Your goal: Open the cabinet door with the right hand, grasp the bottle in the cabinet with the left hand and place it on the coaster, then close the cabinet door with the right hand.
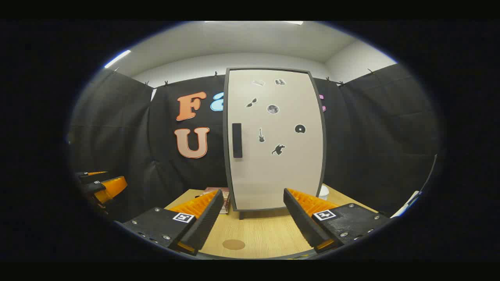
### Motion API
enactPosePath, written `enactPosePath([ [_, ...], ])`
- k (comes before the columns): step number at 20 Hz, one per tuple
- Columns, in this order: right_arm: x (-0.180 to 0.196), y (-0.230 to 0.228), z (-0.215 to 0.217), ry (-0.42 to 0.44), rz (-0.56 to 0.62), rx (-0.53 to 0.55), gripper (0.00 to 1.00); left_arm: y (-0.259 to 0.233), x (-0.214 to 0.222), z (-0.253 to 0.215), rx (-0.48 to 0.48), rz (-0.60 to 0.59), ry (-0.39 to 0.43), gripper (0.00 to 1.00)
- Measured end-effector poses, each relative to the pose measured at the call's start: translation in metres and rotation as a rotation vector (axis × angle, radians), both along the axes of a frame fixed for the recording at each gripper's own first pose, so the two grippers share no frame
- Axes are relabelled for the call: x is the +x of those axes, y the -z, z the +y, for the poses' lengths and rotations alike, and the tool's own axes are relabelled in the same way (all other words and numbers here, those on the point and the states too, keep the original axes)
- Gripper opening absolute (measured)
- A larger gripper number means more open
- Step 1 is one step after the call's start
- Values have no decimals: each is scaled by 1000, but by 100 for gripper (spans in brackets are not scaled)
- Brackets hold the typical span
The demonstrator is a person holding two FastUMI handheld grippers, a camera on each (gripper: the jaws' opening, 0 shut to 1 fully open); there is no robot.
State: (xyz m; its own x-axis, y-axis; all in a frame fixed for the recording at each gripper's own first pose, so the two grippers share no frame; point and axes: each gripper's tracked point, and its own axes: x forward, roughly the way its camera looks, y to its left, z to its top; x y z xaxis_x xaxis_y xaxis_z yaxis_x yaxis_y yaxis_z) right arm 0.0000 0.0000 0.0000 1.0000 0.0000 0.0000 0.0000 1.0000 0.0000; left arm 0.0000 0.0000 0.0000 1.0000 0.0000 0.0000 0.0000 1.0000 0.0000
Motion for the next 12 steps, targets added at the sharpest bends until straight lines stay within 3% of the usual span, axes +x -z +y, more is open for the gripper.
enactPosePath([
  [12, 5, -1, 7, -1, 16, 5, 95, 8, 5, 14, -11, 24, -6, 95],
])
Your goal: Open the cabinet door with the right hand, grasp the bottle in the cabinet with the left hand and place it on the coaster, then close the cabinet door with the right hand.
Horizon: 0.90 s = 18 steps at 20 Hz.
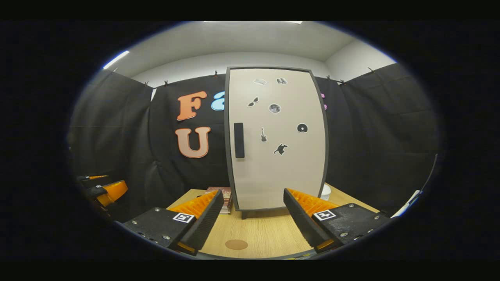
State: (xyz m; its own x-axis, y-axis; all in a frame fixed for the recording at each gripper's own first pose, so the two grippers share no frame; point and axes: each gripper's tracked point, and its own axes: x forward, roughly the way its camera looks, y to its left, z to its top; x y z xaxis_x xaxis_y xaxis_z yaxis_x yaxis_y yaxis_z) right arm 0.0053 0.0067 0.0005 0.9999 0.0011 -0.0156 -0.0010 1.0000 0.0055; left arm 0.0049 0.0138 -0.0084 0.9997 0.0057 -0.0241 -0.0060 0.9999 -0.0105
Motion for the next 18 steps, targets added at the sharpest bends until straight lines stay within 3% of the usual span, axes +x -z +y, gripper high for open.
enactPosePath([
  [12, 4, -10, 16, 55, 5, -53, 95, 3, 24, 16, -57, -12, 41, 95],
  [18, 51, -25, 31, 37, 0, -74, 95, 13, 38, 34, -52, 6, 20, 95],
])
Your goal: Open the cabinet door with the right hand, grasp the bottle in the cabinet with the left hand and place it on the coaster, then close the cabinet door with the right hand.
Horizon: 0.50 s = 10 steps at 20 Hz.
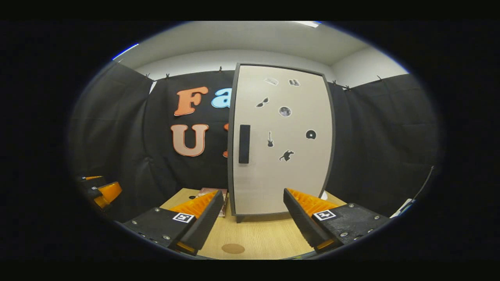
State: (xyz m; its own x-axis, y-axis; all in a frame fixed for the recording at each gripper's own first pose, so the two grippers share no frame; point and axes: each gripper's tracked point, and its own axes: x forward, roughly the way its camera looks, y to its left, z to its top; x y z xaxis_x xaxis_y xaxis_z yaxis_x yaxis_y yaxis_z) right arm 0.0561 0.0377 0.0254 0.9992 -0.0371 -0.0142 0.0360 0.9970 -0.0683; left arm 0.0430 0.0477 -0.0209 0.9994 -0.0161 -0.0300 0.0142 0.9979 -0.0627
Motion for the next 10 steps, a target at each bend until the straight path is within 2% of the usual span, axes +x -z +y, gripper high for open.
enactPosePath([
  [10, 144, -42, 25, -48, -50, 16, 95, 15, 50, 36, -6, 21, -83, 95],
])
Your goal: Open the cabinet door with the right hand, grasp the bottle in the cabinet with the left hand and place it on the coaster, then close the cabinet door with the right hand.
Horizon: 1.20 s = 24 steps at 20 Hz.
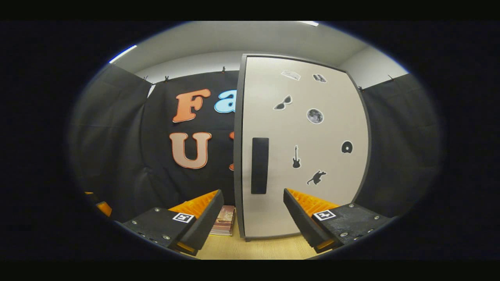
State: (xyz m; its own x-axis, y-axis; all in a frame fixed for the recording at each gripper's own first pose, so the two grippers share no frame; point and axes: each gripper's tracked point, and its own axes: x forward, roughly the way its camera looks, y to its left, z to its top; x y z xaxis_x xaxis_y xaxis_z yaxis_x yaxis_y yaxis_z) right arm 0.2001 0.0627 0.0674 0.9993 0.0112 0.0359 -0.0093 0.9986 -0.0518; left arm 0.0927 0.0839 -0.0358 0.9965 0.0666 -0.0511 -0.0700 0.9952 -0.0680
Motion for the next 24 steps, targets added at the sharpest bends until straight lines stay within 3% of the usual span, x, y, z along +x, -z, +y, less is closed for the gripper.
enactPosePath([
  [8, 79, -21, -6, 5, -14, -21, 93, 12, 37, 19, -4, 27, -69, 95],
  [9, 86, -22, -6, 3, -13, -21, 96, 15, 41, 22, -4, 33, -75, 95],
  [13, 96, -16, -5, 8, -3, -22, 70, 20, 46, 30, 4, 44, -91, 95],
  [14, 94, -16, -11, 40, -5, -34, 51, 21, 46, 32, 7, 47, -92, 95],
  [16, 95, -15, -11, 32, 0, -15, 39, 24, 46, 35, 8, 51, -92, 95],
  [23, 82, -13, -14, 51, 27, 30, 30, 28, 26, 44, 7, 51, -79, 95],
  [24, 77, -13, -14, 51, 27, 36, 34, 28, 22, 45, 5, 47, -76, 95],
])
